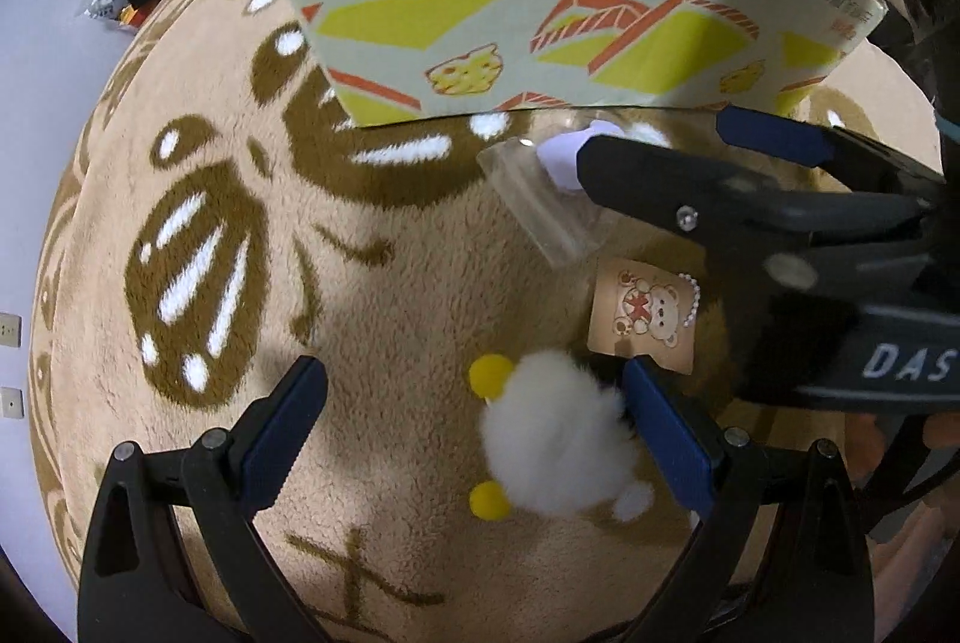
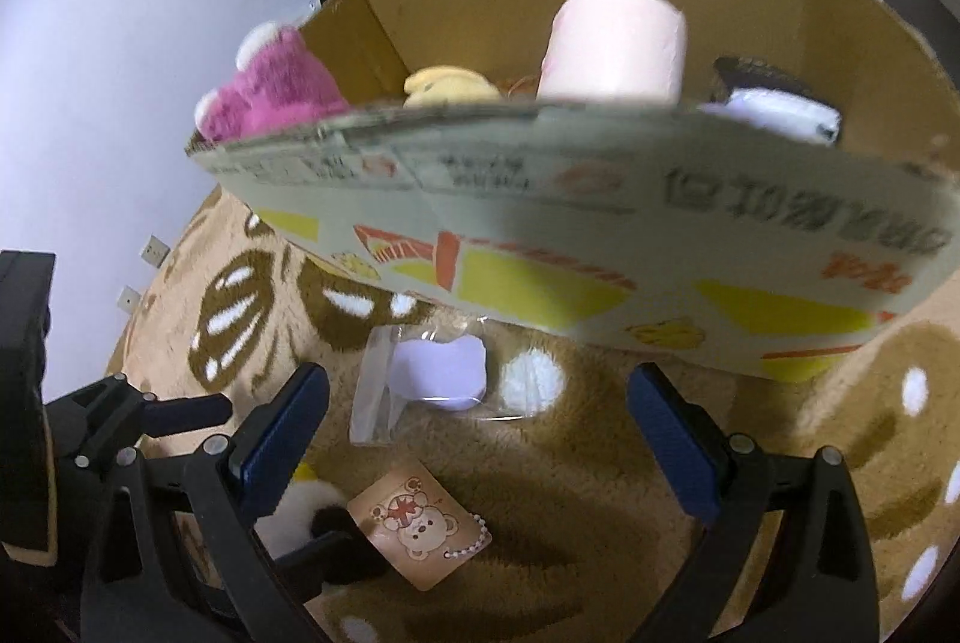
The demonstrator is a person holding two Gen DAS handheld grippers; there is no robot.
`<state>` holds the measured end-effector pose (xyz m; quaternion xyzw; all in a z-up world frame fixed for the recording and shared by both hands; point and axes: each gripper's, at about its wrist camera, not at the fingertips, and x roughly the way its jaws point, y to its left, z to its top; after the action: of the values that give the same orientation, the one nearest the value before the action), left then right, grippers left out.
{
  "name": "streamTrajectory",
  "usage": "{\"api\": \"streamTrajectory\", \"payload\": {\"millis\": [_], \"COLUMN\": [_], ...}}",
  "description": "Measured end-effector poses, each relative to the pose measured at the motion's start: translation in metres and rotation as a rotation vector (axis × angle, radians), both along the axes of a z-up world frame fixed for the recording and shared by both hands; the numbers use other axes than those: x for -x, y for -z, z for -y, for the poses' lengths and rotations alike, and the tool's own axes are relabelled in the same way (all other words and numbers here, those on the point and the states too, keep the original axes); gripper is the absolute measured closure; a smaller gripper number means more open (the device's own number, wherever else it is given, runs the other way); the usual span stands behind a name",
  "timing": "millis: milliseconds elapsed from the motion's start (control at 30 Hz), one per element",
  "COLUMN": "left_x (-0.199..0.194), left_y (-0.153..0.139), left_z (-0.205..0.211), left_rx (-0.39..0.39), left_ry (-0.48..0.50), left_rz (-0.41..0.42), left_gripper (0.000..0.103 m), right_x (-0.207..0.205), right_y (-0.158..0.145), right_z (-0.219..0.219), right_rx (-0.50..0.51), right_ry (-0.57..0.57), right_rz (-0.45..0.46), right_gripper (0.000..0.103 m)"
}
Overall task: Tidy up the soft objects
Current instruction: 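Grasp white fluffy chick keychain with left tool while right tool grasps clear bag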
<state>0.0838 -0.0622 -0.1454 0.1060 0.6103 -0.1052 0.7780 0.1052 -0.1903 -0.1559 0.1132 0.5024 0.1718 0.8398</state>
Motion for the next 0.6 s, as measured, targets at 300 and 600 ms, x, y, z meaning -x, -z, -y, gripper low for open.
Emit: {"api": "streamTrajectory", "payload": {"millis": [300,600], "left_x": [0.006,0.016], "left_y": [0.005,0.019], "left_z": [-0.006,0.006], "left_rx": [0.034,0.07], "left_ry": [-0.018,0.028], "left_rz": [-0.034,-0.123], "left_gripper": [0.011,0.016], "right_x": [-0.003,-0.004], "right_y": [0.014,0.019], "right_z": [-0.013,-0.021], "right_rx": [0.061,0.144], "right_ry": [-0.027,-0.038], "right_rz": [0.001,0.008], "right_gripper": [0.004,0.018]}}
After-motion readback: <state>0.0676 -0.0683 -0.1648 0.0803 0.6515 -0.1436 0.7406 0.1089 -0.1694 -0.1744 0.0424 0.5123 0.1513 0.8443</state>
